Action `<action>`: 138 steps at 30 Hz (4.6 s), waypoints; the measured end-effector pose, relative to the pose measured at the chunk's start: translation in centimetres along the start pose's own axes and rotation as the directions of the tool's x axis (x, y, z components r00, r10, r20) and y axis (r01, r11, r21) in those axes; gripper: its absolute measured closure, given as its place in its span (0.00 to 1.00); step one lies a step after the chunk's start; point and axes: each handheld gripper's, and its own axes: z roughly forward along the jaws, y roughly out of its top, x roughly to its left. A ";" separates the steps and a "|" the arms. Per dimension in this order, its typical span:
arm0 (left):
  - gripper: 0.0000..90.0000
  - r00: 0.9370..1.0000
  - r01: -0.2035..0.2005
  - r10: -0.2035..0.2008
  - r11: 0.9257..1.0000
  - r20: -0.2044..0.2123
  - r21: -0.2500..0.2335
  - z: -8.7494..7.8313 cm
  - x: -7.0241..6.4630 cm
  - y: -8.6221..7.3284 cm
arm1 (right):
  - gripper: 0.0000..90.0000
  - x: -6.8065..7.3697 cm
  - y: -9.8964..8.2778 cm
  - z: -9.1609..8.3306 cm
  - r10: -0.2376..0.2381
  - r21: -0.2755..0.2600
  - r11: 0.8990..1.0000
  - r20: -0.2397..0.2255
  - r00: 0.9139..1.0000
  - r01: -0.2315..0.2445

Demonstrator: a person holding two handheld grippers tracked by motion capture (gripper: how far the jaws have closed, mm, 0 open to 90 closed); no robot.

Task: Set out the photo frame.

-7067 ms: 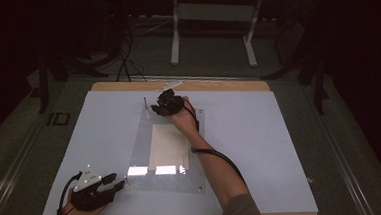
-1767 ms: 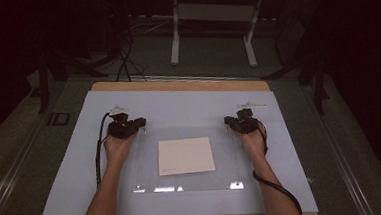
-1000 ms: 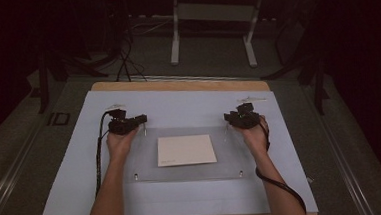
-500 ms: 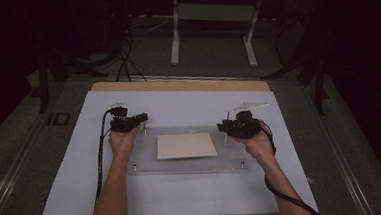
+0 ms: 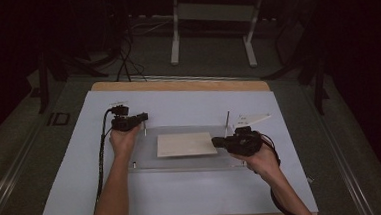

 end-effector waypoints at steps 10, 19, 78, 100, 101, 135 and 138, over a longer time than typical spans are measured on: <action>0.92 0.999 0.031 -0.031 0.999 -0.016 0.009 0.2 -0.1 0.2 | 1.00 2.6 -0.5 -1.1 -0.048 -0.041 0.998 -0.058 0.997 0.046; 0.93 0.999 0.026 -0.026 0.999 -0.024 0.028 0.3 -0.2 0.4 | 1.00 5.6 -2.6 -1.0 -0.110 -0.038 0.994 -0.105 0.988 0.106; 0.66 0.982 -0.188 0.189 0.978 0.000 0.091 -6.7 0.0 -1.6 | 1.00 6.9 -4.9 2.6 -0.089 -0.117 0.988 0.126 0.988 0.104; 0.63 0.962 -0.266 0.269 0.962 0.047 -0.059 -10.6 -0.9 -4.6 | 1.00 6.7 -3.8 2.0 -0.096 -0.142 0.983 0.154 0.983 0.119; 0.62 0.957 -0.287 0.289 0.957 0.035 -0.052 -10.6 -1.2 -4.7 | 1.00 6.7 -3.8 2.0 -0.096 -0.144 0.983 0.155 0.983 0.119; 0.63 0.878 -0.478 0.478 0.878 0.017 -0.032 -11.7 -3.3 -5.5 | 1.00 5.8 -2.2 1.6 -0.052 -0.169 0.982 0.155 0.987 0.079; 0.63 0.879 -0.472 0.473 0.881 0.050 -0.037 -11.6 -3.5 -5.4 | 1.00 5.7 -2.0 1.5 -0.049 -0.173 0.982 0.155 0.987 0.076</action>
